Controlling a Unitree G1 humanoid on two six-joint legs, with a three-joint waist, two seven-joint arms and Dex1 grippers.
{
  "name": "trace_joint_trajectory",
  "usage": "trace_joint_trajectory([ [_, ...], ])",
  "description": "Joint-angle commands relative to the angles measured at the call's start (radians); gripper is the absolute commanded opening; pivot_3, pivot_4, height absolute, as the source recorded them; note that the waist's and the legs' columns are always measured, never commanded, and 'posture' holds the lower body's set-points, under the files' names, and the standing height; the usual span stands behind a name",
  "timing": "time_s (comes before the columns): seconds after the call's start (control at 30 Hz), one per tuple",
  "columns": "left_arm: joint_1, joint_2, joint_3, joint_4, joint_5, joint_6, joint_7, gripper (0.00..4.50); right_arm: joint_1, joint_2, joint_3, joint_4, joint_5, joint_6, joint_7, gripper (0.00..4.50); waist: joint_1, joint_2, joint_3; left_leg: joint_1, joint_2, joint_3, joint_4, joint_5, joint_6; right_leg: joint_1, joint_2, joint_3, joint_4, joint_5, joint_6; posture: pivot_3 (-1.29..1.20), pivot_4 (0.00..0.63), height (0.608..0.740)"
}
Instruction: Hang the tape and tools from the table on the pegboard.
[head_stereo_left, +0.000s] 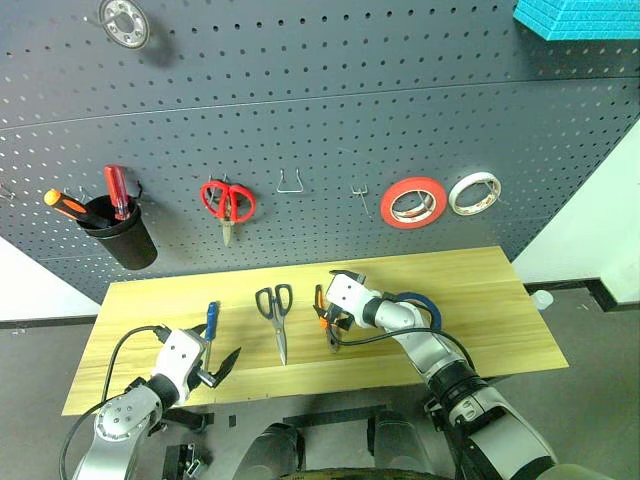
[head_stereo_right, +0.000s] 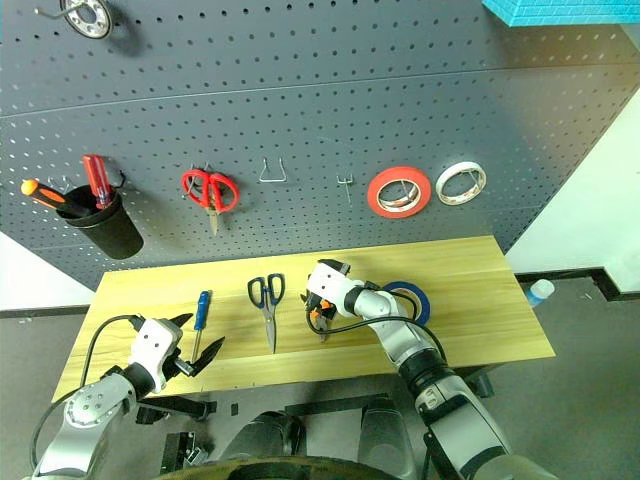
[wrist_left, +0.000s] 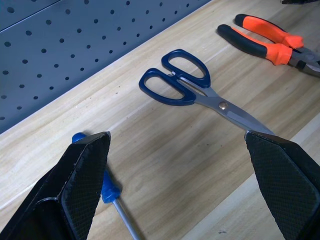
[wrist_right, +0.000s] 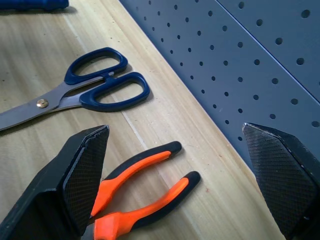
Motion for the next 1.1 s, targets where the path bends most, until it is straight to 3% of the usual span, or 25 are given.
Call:
trace_joint_trajectory([
  [0.03, -0.010, 0.006, 0.004, 0.002, -0.007, -0.019, -0.002, 4.50, -0.009, -0.001, 0.000, -0.033, -0.028, -0.042, -0.048, 4.46, 0.000, 0.000, 0.000, -0.001, 0.000, 0.001, 0.000, 0.000, 0.000, -0.001, 0.000, 0.001, 0.000, 0.001, 0.000, -0.03, 0.071, 0.738],
  [0.23, -0.021, 0.006, 0.009, 0.046, -0.001, -0.053, 0.000, 4.50, -0.006, -0.002, -0.003, -0.030, -0.025, 0.000, -0.027, 4.46, 0.000, -0.001, 0.000, -0.002, 0.001, 0.003, 0.000, 0.000, 0.000, -0.003, 0.001, 0.002, 0.000, 0.001, -0.001, -0.03, 0.073, 0.738],
  [0.6, -0.017, 0.002, 0.011, 0.097, -0.010, -0.088, -0.001, 4.50, 0.057, 0.000, -0.091, -0.184, 0.172, 0.274, 0.168, 4.46, 0.001, -0.001, 0.000, -0.002, 0.002, 0.004, 0.001, 0.000, 0.000, -0.004, 0.002, 0.002, 0.000, 0.002, -0.002, -0.03, 0.078, 0.738],
  [0.8, -0.030, -0.016, 0.015, 0.103, -0.020, -0.069, 0.016, 4.50, 0.042, 0.002, -0.093, -0.171, 0.136, 0.309, 0.102, 4.46, 0.003, -0.001, 0.001, -0.002, 0.003, 0.004, 0.001, 0.000, 0.000, -0.004, 0.002, 0.002, 0.000, 0.002, -0.001, -0.02, 0.085, 0.738],
  [1.1, -0.016, -0.069, 0.069, -0.004, -0.086, 0.023, 0.092, 4.50, 0.071, 0.006, -0.105, -0.254, 0.152, 0.364, 0.070, 4.46, 0.016, -0.012, 0.032, -0.004, 0.004, 0.004, 0.003, 0.000, 0.001, -0.005, 0.003, 0.002, 0.000, 0.003, -0.002, 0.03, 0.169, 0.738],
])
